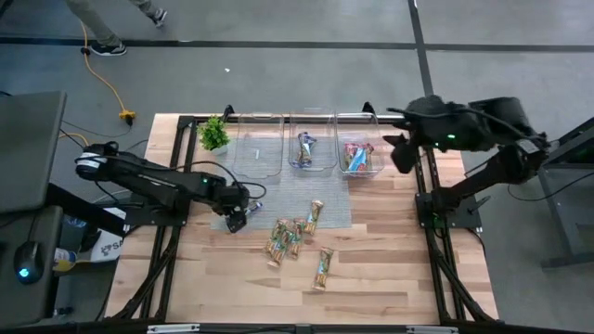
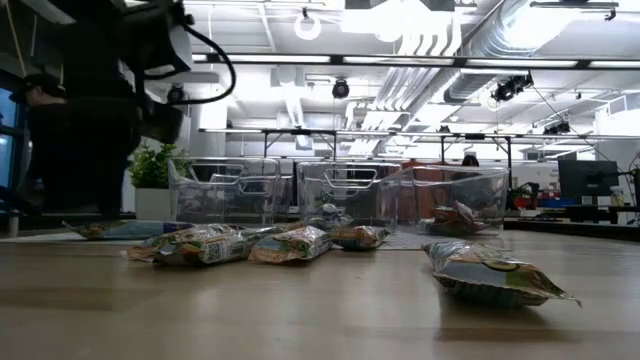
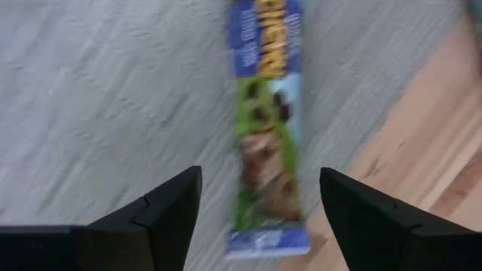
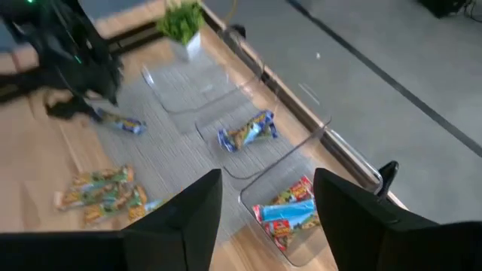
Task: Pick and place Granola Bars by type
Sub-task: Put the blue granola bar into the middle transparent bin
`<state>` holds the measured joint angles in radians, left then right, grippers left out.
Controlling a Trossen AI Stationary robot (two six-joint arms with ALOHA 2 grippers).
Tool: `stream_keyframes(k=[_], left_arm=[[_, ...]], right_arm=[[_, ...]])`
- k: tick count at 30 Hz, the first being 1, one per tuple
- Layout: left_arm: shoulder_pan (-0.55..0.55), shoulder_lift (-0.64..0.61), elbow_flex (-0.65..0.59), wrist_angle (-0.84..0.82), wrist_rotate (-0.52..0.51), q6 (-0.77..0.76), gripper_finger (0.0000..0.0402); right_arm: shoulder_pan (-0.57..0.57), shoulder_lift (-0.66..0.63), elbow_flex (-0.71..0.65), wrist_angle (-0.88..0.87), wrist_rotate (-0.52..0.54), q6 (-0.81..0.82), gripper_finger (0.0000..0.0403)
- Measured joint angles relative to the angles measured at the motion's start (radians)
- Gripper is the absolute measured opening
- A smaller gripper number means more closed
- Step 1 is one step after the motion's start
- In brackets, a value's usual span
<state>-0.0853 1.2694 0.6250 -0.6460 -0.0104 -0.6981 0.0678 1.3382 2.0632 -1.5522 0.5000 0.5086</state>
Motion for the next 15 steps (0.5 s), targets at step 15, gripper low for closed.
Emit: stream_keyframes(k=[15], left_arm=[[0.001, 0.144, 0.052, 0.019, -0.031, 0.021, 0.0289]], right_arm=[[0.079, -0.025, 0.0, -0.018, 0.046, 0.003, 0.0193]])
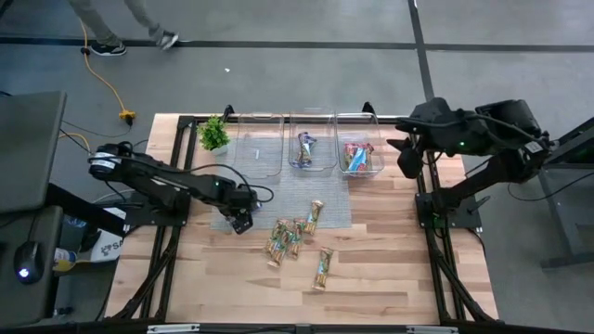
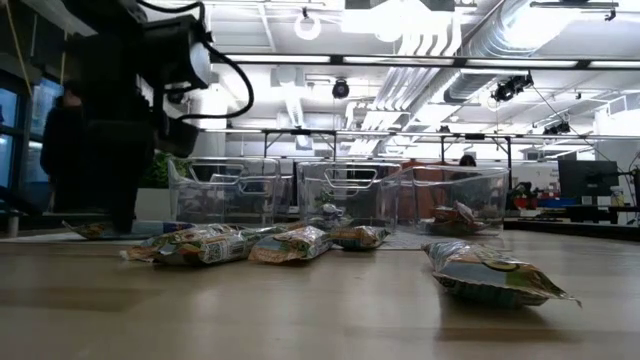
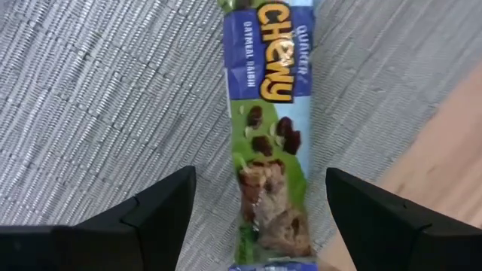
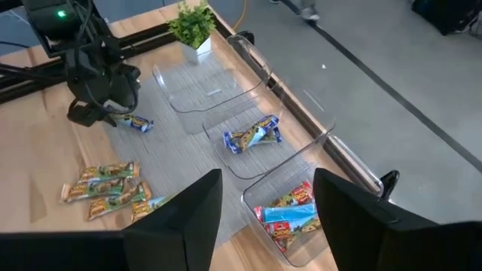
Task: Pick and place Granola Bars by type
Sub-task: Put the blue granola bar into the middle transparent bin
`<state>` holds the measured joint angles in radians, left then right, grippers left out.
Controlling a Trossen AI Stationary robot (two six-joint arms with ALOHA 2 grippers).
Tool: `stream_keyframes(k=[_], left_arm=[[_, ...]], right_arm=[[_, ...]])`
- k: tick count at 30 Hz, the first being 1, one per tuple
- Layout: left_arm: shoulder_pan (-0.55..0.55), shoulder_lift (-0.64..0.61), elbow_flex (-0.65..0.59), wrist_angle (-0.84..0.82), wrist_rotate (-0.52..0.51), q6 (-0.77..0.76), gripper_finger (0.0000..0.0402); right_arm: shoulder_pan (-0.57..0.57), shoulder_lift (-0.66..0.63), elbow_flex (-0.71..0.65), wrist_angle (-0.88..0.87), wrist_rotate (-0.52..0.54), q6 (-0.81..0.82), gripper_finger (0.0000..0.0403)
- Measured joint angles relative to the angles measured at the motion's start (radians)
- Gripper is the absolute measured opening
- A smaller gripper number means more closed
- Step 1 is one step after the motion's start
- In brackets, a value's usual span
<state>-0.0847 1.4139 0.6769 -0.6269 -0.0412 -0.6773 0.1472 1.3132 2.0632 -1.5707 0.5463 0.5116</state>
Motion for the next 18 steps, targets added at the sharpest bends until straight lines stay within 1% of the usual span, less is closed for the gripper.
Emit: stream_keyframes(k=[6, 13, 15, 18], left_arm=[[0.0, 0.04, 0.005, 0.0, -0.007, 0.02, 0.0289], [0.0, 0.042, 0.003, 0.0, -0.004, 0.02, 0.0288], [0.0, 0.042, 0.003, 0.0, 0.001, 0.022, 0.0282], [0.0, 0.042, 0.002, -0.001, 0.006, 0.021, 0.0261]], right_arm=[[0.006, 0.0, 0.0, 0.0, 0.02, -0.003, 0.0193], [0.006, 0.0, 0.0, 0.0, 0.048, -0.003, 0.0193], [0.006, 0.0, 0.0, 0.0, 0.049, -0.003, 0.0193], [0.006, 0.0, 0.0, 0.0, 0.05, -0.002, 0.0193]])
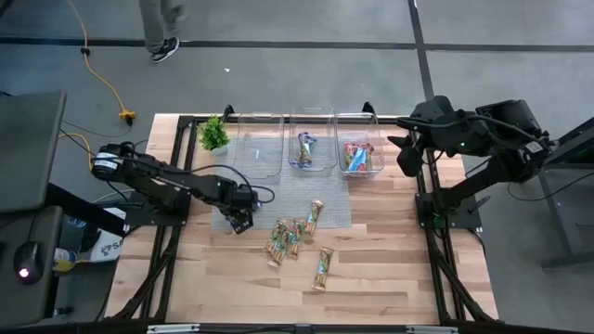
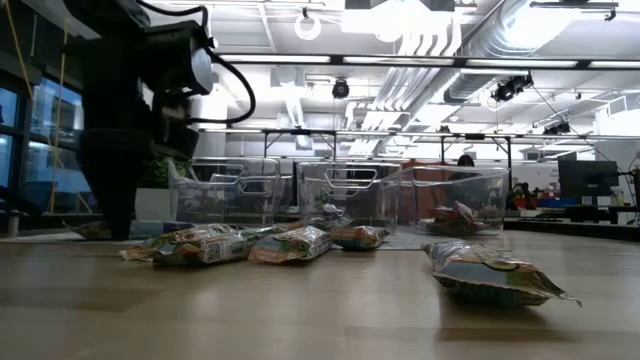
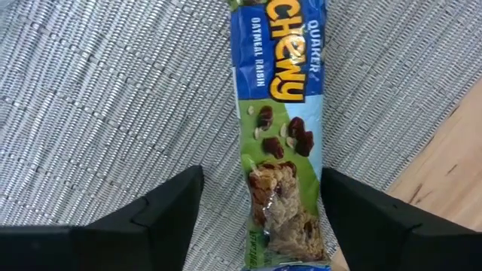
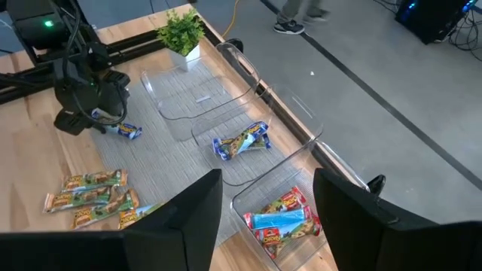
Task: Pick and place Granola Bars by type
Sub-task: Put the blue granola bar into the middle transparent bin
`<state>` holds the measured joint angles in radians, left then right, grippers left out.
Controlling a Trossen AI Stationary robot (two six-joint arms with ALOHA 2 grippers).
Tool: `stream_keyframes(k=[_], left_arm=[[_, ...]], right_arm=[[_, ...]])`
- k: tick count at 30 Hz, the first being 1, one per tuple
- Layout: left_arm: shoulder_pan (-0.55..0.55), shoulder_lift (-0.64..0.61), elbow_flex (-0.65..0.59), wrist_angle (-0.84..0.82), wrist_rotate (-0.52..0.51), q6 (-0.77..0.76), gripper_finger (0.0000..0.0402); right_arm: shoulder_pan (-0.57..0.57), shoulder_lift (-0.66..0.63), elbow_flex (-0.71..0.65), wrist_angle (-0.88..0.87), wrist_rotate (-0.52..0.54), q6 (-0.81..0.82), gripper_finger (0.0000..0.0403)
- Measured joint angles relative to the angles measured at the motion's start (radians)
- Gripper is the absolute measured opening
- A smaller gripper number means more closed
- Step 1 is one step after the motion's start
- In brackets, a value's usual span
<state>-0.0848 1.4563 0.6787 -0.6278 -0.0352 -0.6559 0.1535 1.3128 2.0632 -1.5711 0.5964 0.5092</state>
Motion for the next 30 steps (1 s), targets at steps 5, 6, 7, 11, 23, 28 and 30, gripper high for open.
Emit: stream_keyframes(k=[5, 6, 7, 11, 23, 28, 30], left_arm=[[0.001, 0.001, -0.001, -0.004, 0.004, -0.002, 0.0221], [0.001, 0.001, -0.002, -0.004, 0.004, -0.002, 0.0214], [0.001, 0.001, -0.002, -0.005, 0.005, -0.002, 0.0207], [0.001, 0.001, 0.007, -0.005, 0.023, -0.002, 0.0185], [-0.001, 0.005, 0.227, -0.093, 0.099, 0.052, 0.0142], [-0.001, 0.005, 0.384, -0.155, 0.055, 0.084, 0.0138], [0.0, 0.005, 0.455, -0.153, 0.006, 0.085, 0.0138]], right_arm=[[0.0, 0.0, 0.0, 0.0, 0.001, 0.006, 0.0193], [0.0, 0.0, 0.0, 0.0, 0.002, 0.006, 0.0193], [0.0, 0.0, 0.0, 0.0, 0.002, 0.006, 0.0193], [0.0, 0.0, 0.0, 0.0, 0.002, 0.006, 0.0193], [0.0, 0.0, 0.0, 0.0, 0.004, -0.013, 0.0193], [-0.001, 0.0, 0.0, 0.0, 0.004, -0.02, 0.0193], [0.0, 0.0, 0.0, 0.0, 0.004, -0.02, 0.0193]])
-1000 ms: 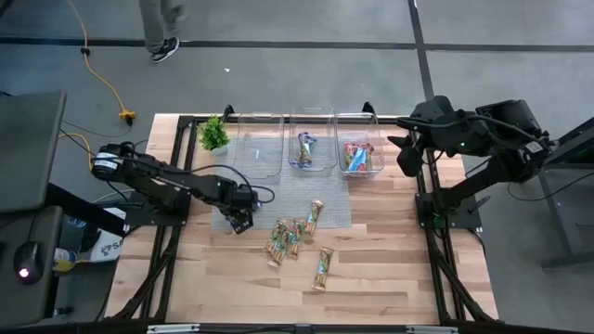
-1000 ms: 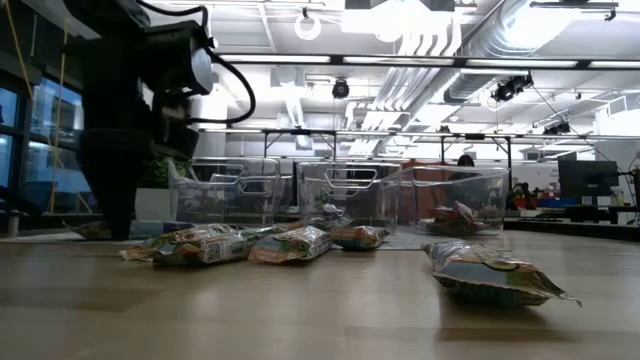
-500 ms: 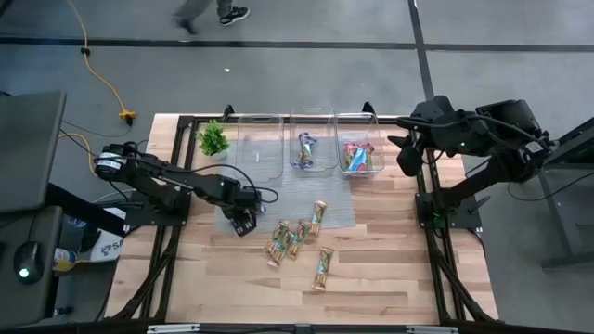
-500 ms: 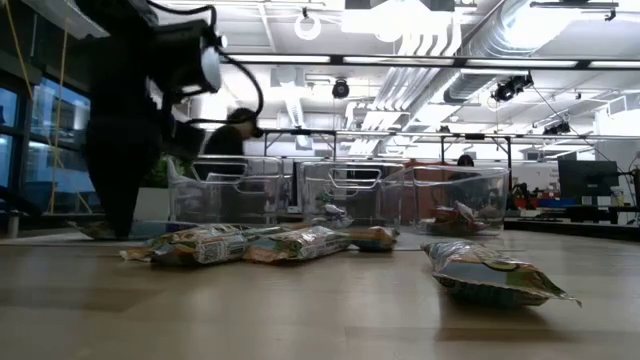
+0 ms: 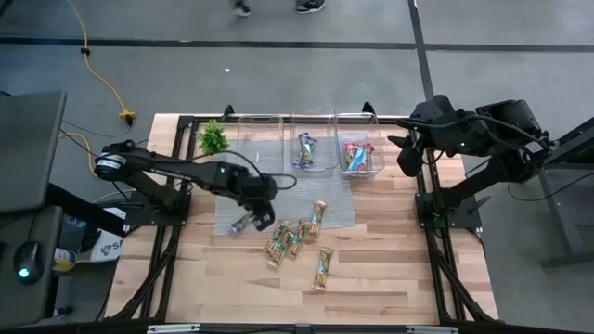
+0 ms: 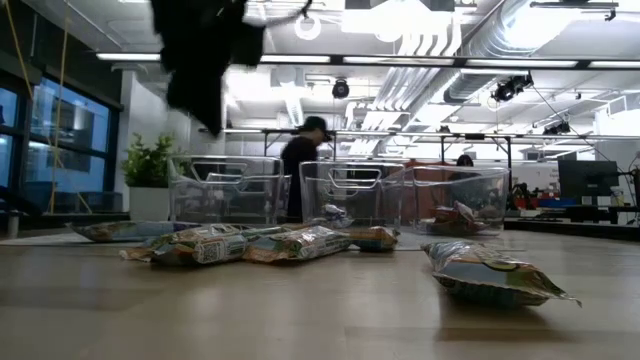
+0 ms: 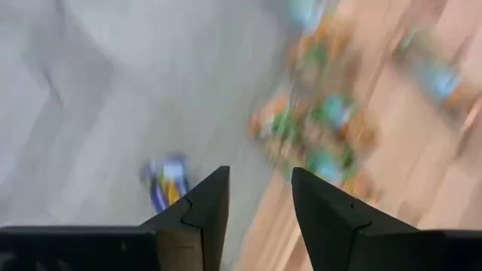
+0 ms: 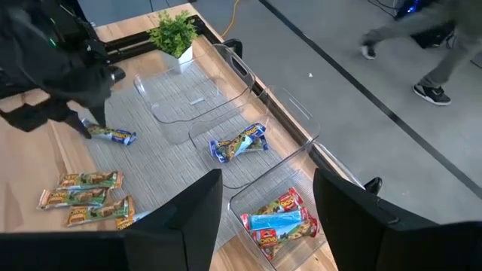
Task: Pick and place Granola Bars by type
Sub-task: Put the blue granola bar into the middle transparent bin
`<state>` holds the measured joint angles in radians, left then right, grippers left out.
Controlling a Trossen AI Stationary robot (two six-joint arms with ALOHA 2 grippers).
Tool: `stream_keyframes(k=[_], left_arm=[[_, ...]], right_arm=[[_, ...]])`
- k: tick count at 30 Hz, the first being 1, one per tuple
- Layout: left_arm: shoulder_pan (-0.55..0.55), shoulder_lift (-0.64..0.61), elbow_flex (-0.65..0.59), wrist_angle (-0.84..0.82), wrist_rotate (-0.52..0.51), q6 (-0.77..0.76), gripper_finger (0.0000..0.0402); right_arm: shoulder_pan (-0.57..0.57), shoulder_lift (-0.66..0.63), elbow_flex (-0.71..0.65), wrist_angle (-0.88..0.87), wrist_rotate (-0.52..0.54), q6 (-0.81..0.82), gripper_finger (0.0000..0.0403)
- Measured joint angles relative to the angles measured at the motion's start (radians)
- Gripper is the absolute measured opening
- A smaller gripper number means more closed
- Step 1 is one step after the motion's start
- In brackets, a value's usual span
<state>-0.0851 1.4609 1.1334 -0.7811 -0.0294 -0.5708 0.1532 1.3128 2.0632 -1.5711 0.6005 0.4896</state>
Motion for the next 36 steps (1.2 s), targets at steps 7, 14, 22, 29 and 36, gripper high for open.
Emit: stream_keyframes(k=[7, 14, 22, 29, 36], left_arm=[[0.101, -0.003, 0.222, 0.043, -0.075, 0.076, 0.0138], [0.131, -0.004, 0.237, -0.249, -0.03, 0.085, 0.0137], [0.06, -0.007, 0.051, -0.325, -0.006, -0.147, 0.0138], [0.012, -0.006, -0.133, -0.194, 0.089, -0.276, 0.0172], [0.006, -0.006, -0.222, -0.055, 0.093, -0.316, 0.0242]], right_arm=[[0.0, 0.0, 0.0, 0.0, -0.001, -0.016, 0.0193], [0.0, 0.0, 0.0, 0.0, -0.007, -0.026, 0.0193], [0.0, 0.0, 0.0, 0.0, -0.006, -0.038, 0.0193], [0.0, 0.0, 0.0, 0.0, -0.006, -0.038, 0.0193], [0.0, 0.0, 0.0, 0.0, -0.006, -0.034, 0.0193]])
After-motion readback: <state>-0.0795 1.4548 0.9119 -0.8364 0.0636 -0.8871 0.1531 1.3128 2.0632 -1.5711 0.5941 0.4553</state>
